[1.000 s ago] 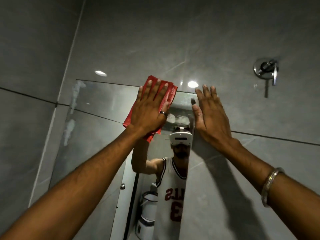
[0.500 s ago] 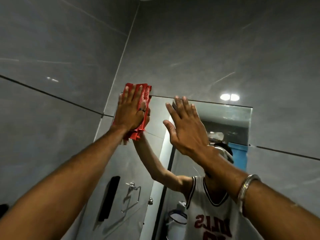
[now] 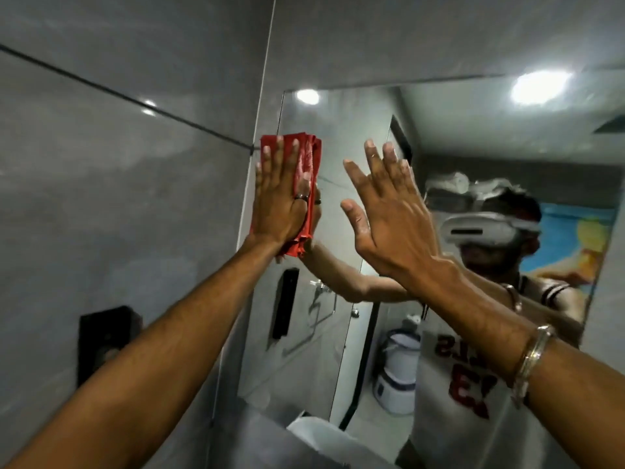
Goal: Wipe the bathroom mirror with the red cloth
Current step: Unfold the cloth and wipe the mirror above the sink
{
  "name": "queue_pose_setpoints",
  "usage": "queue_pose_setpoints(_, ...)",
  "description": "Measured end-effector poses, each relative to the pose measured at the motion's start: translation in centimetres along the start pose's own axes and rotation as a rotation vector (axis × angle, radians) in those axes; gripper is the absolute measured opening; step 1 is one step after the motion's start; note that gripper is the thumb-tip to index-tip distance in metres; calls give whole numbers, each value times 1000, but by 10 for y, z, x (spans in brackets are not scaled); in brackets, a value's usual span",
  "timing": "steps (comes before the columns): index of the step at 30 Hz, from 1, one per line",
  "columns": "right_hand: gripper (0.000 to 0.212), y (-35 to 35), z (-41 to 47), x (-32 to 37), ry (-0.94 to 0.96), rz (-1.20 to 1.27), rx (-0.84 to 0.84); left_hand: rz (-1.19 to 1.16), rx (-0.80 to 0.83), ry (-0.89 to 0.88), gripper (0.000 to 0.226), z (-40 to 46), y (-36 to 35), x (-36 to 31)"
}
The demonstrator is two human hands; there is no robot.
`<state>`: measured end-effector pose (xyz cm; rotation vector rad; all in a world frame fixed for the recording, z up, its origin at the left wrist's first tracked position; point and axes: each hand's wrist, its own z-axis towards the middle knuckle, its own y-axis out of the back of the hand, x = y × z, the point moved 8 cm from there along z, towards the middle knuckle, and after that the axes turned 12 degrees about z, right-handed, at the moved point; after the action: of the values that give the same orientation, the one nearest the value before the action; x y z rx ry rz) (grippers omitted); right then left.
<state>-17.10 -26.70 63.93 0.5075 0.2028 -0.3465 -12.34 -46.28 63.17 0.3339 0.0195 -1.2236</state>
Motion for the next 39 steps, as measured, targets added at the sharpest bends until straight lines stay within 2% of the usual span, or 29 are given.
queue_pose_setpoints(8,68,-56,-143,55,-96,131,268,14,61,92,71,-199,-54,35)
queue_pose_setpoints(12,63,-68,-208,75,-125,169,261,-4,106,139,77,-282,-70,54)
queue_pose_setpoints(18,63,-55,-268,70,-161,106,286,-58,188,328,65,-342,-69,42)
queue_pose_setpoints(20,63,-40,-277,64,-166,83,278,-75,201,420,75,-350,-66,35)
queue_pose_setpoints(22,61,-22,-286,52,-179,52,271,-97,193,489,94,-350,-61,25)
queue_pose_setpoints(24,60,1,-297,31,-218,12,283,-97,176,473,93,-349,-61,-8)
queue_pose_setpoints(26,61,25,-314,5,-255,-48,318,-110,133,465,75,-352,-56,-47)
queue_pose_setpoints(27,63,35,-322,-9,-273,-87,336,-117,118,461,73,-353,-52,-64)
queue_pose_setpoints(31,66,75,-351,-54,-373,-213,372,61,62,208,64,-379,-58,-155)
queue_pose_setpoints(34,66,99,-364,-74,-442,-218,330,10,91,109,78,-399,-68,-230)
queue_pose_setpoints(37,67,118,-369,-82,-485,-217,304,-32,135,-62,68,-417,-72,-304)
queue_pose_setpoints(39,67,130,-365,-86,-488,-212,305,-72,143,-73,66,-416,-71,-323)
